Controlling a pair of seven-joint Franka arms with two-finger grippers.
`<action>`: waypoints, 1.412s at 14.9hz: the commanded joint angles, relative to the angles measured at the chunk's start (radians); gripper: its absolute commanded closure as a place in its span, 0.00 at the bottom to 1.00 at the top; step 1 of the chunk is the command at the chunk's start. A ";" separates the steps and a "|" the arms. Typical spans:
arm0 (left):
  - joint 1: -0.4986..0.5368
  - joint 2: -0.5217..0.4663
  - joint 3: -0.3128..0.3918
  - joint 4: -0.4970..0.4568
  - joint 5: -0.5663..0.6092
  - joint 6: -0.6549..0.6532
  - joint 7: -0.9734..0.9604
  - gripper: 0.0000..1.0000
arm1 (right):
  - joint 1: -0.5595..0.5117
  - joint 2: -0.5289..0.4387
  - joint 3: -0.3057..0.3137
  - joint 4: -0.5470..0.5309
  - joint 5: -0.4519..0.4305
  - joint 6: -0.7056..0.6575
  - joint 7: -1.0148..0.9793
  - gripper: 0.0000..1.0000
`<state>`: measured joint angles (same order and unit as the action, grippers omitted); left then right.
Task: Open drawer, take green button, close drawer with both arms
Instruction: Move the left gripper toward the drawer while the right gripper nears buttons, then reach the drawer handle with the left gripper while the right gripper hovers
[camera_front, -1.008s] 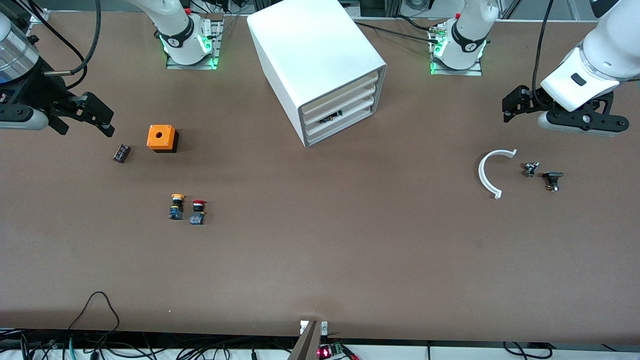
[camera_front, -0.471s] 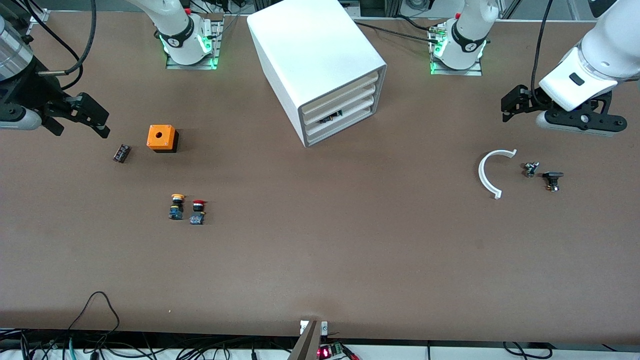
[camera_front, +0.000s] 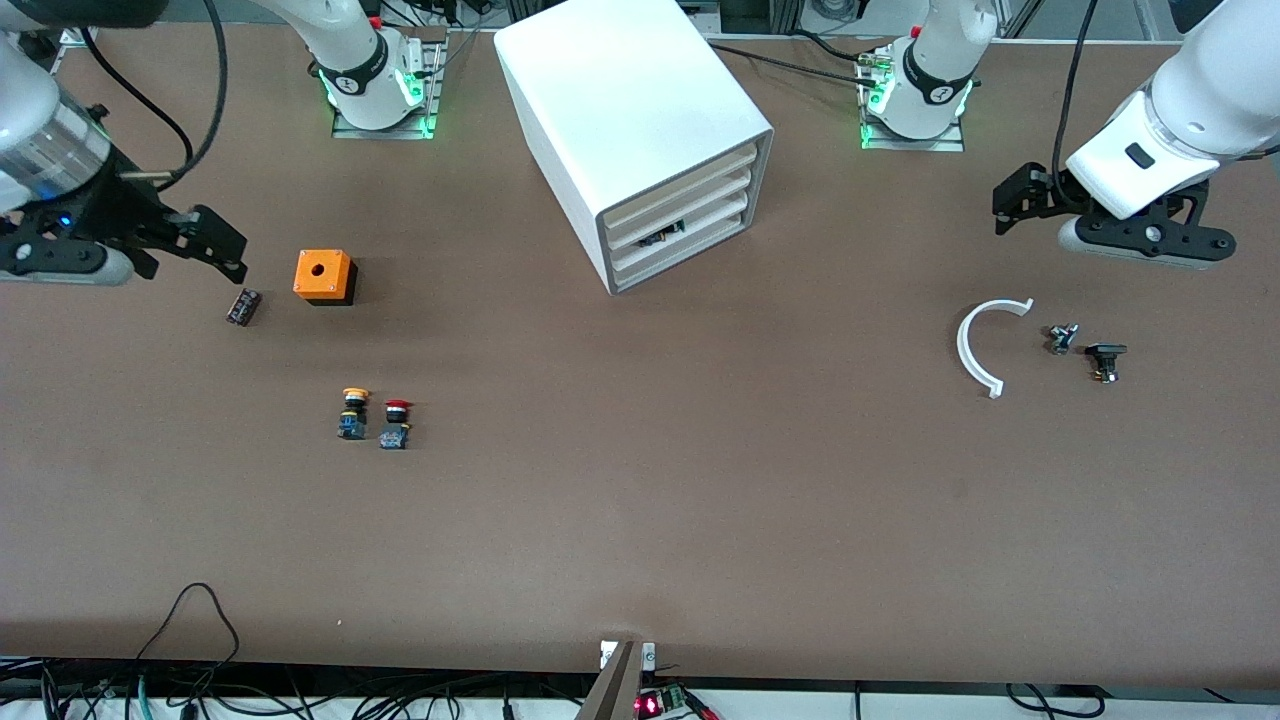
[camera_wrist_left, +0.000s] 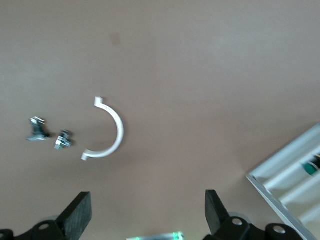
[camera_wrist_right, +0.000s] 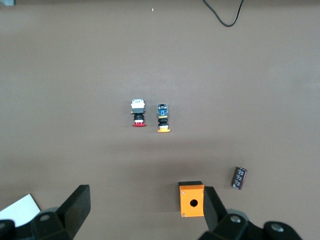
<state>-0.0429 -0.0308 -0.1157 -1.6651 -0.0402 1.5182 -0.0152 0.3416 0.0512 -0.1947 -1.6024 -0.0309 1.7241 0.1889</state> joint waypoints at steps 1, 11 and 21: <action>0.008 0.015 0.002 0.033 -0.059 -0.081 0.009 0.00 | 0.007 0.054 0.008 -0.005 0.003 0.020 -0.020 0.00; 0.008 0.126 0.002 0.018 -0.441 -0.237 0.033 0.00 | 0.037 0.228 0.008 -0.004 0.187 0.140 0.082 0.00; 0.001 0.302 0.002 -0.243 -0.780 -0.063 0.648 0.00 | 0.152 0.389 0.006 0.258 0.155 0.085 0.508 0.01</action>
<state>-0.0395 0.2798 -0.1157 -1.8010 -0.7343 1.3782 0.4558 0.4740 0.3862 -0.1832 -1.4415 0.1382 1.8578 0.6015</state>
